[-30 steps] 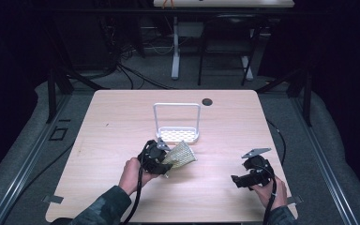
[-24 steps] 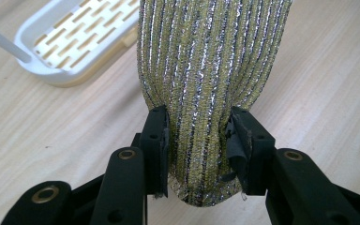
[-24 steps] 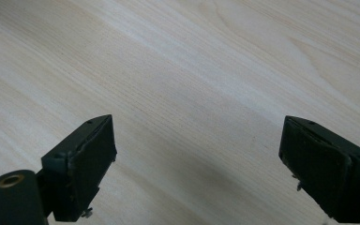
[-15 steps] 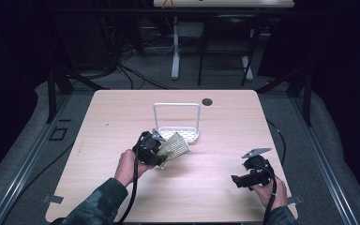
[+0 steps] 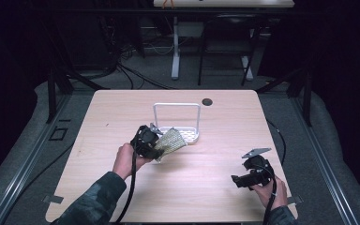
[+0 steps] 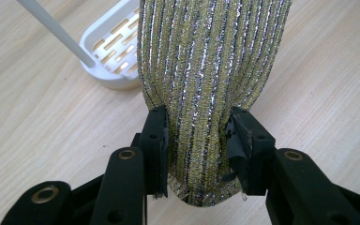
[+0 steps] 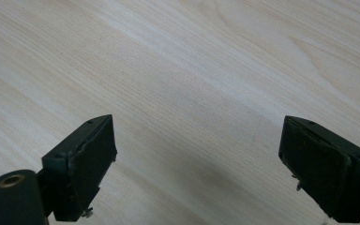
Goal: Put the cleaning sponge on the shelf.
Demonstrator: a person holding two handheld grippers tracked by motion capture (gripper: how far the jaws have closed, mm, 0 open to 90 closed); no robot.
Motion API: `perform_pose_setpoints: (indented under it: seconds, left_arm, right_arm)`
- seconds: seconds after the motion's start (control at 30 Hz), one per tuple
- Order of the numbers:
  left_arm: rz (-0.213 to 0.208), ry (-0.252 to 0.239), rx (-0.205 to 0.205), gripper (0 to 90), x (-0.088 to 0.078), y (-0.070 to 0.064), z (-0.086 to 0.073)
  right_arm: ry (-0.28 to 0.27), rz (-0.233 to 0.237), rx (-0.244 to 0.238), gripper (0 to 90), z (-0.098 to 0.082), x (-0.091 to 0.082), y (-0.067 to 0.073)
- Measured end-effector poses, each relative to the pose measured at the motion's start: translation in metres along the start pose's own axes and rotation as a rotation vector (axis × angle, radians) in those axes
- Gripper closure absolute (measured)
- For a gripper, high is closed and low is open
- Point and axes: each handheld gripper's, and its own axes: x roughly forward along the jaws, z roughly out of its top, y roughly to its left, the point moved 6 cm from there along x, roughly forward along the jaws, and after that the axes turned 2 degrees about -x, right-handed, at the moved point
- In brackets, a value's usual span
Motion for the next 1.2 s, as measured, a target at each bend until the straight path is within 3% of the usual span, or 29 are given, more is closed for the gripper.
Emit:
perform_pose_setpoints:
  seconds: [0.67, 1.2]
  left_arm:
    - [0.042, 0.017, 0.013, 61.4, -0.001, 0.012, 0.018]
    - [0.066, 0.035, 0.019, 61.3, 0.012, 0.019, 0.036]
  right_arm:
    - [-0.002, 0.004, 0.004, 10.8, 0.0, 0.0, 0.001]
    - [0.01, 0.019, 0.012, 10.9, -0.005, 0.002, -0.001]
